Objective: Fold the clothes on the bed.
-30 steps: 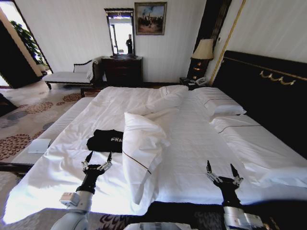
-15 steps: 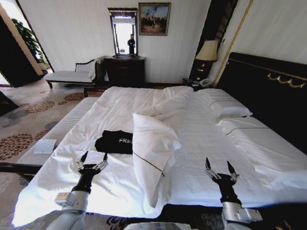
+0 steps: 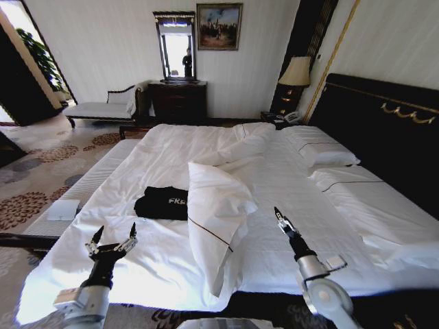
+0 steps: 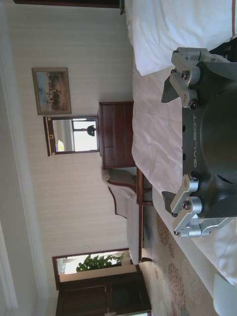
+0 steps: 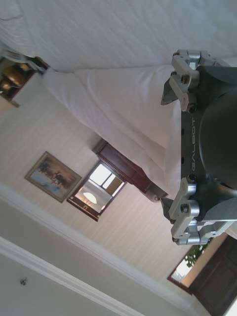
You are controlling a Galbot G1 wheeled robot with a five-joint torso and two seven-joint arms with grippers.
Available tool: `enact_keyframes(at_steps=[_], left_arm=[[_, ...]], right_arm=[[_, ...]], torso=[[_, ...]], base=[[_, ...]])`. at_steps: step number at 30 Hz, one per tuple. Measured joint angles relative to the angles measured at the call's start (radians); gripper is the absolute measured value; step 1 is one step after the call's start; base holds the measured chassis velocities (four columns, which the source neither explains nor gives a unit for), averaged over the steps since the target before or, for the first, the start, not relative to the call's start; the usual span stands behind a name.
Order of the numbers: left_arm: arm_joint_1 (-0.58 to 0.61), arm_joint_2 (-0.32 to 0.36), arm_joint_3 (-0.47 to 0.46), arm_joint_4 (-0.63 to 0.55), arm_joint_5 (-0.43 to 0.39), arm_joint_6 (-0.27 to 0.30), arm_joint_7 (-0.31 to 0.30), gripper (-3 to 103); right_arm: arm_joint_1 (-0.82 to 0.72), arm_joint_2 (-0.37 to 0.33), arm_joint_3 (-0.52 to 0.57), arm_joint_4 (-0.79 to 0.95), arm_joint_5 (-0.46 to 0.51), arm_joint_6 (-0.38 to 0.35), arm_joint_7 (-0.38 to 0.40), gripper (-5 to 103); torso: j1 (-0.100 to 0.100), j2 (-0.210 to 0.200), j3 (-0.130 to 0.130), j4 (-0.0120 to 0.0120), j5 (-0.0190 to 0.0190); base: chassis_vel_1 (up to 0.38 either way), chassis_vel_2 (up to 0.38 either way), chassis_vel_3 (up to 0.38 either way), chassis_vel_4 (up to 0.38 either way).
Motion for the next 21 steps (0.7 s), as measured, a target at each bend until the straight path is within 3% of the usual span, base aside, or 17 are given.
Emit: enact_keyframes(at_steps=[2, 10, 21], left_arm=[[0.026, -0.02, -0.014, -0.006, 0.01, 0.0, -0.002, 100], [0.068, -0.069, -0.037, -0.008, 0.022, -0.01, -0.017, 100], [0.076, -0.105, -0.007, -0.006, 0.079, -0.025, -0.035, 100]], right_arm=[[0.077, -0.017, -0.037, -0.041, 0.064, -0.043, -0.001, 100], [0.271, -0.029, -0.161, -0.163, 0.099, -0.122, 0.013, 100], [0.482, -0.014, -0.3, -0.357, 0.129, -0.145, 0.009, 100]], torso=[[0.0, 0.0, 0.0, 0.0002, -0.0003], [0.0, 0.0, 0.0, 0.0002, -0.0007], [0.0, 0.0, 0.0, 0.0001, -0.0008]], base=[[0.0, 0.0, 0.0, 0.0], [0.0, 0.0, 0.0, 0.0], [0.0, 0.0, 0.0, 0.0]])
